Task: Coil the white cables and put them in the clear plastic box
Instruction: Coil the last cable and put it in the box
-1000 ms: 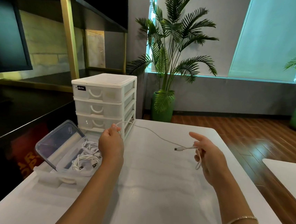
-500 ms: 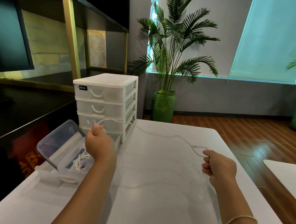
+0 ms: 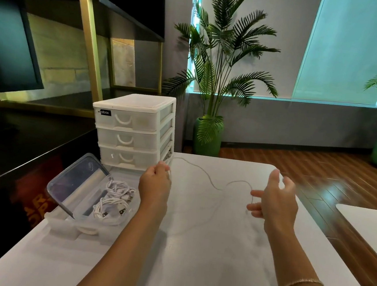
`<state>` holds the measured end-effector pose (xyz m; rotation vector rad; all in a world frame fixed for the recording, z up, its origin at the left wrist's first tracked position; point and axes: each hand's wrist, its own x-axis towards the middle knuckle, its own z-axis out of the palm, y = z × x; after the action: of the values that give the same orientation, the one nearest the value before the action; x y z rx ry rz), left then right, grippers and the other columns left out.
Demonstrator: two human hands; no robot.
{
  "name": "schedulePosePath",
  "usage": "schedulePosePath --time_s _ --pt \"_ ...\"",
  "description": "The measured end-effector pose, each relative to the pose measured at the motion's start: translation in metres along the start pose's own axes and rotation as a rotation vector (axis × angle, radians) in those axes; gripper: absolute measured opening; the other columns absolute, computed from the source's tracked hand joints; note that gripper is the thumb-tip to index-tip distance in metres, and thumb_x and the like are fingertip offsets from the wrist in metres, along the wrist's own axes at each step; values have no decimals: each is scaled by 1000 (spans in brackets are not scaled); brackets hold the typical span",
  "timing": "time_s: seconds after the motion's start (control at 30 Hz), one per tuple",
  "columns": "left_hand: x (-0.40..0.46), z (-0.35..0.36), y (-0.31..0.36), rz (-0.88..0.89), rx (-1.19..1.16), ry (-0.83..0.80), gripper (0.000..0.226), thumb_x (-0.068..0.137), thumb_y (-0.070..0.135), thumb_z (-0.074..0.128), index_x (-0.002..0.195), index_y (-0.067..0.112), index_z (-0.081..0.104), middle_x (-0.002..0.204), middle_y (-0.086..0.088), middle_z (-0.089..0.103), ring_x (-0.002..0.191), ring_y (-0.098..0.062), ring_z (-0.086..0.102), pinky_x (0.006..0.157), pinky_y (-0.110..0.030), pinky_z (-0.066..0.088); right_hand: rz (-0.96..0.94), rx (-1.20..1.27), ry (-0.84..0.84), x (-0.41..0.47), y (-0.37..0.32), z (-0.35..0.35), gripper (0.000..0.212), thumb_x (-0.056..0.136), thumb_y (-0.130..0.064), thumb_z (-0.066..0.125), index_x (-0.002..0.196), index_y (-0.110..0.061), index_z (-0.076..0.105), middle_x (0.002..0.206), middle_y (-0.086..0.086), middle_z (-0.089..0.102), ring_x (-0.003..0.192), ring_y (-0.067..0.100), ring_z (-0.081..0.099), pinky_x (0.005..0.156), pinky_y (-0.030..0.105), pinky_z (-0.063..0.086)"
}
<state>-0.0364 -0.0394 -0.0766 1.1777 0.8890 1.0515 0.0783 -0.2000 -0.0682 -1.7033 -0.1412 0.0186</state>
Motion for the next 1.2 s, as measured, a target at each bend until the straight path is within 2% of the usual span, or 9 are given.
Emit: schedulePosePath --time_s 0.13,0.2,0.27,0.43,0.63,0.83,0.97,1.07,1.2 --pt "-15 9 4 -91 9 -213 31 97 26 46 70 16 58 58 1 40 53 -11 36 50 -25 40 -441 -283 -166 -25 -7 14 46 92 -31 54 135 -19 42 109 2 63 91 15 57 81 25 44" --pt "-25 13 5 -125 62 -352 32 96 31 45 72 16 58 59 0 41 55 -12 37 57 -34 51 -552 -372 -270 -32 -2 26 47 91 -27 55 136 -20 42 129 2 55 113 15 51 92 22 37" --pt "-34 15 6 -152 99 -469 34 97 32 43 74 14 60 52 2 44 53 -11 38 56 -25 44 -581 -415 -344 -37 3 34 42 94 -25 49 136 -21 44 140 -1 48 128 15 44 99 19 30" --pt "-39 9 7 -269 -133 -694 34 100 27 37 79 9 57 44 5 40 44 -8 37 51 -19 35 -589 -314 -346 -37 2 32 33 96 -18 43 127 -15 56 112 7 67 90 10 58 91 16 44" --pt "-43 6 13 -410 -405 -882 35 100 23 34 86 3 59 50 -1 50 46 -10 47 50 -19 48 -555 -236 -354 -31 7 32 29 95 -24 48 117 -17 64 114 0 67 93 4 54 73 1 37" --pt "-48 7 14 -410 -503 -816 35 100 18 35 91 -4 61 76 -17 72 67 -23 72 69 -32 59 -549 -355 -422 -32 12 35 30 97 -26 41 115 -28 65 108 -1 70 97 20 63 85 34 54" --pt "-46 7 13 -381 -438 -791 32 99 20 38 95 0 61 77 -12 70 60 -15 67 59 -25 58 -543 -358 -451 -34 8 34 31 98 -23 40 118 -25 63 106 -4 68 93 12 61 85 26 49" --pt "-45 8 15 -334 -415 -777 31 100 20 35 106 2 60 63 -3 65 50 -12 58 55 -18 52 -479 -326 -488 -33 4 33 35 99 -25 35 121 -17 62 80 -13 62 71 3 53 70 12 43" --pt "-42 7 16 -298 -451 -774 32 101 19 33 118 3 55 62 -2 57 53 -10 50 61 -20 48 -454 -388 -544 -34 6 33 37 99 -26 35 105 -10 67 60 -9 51 59 8 48 60 21 44"
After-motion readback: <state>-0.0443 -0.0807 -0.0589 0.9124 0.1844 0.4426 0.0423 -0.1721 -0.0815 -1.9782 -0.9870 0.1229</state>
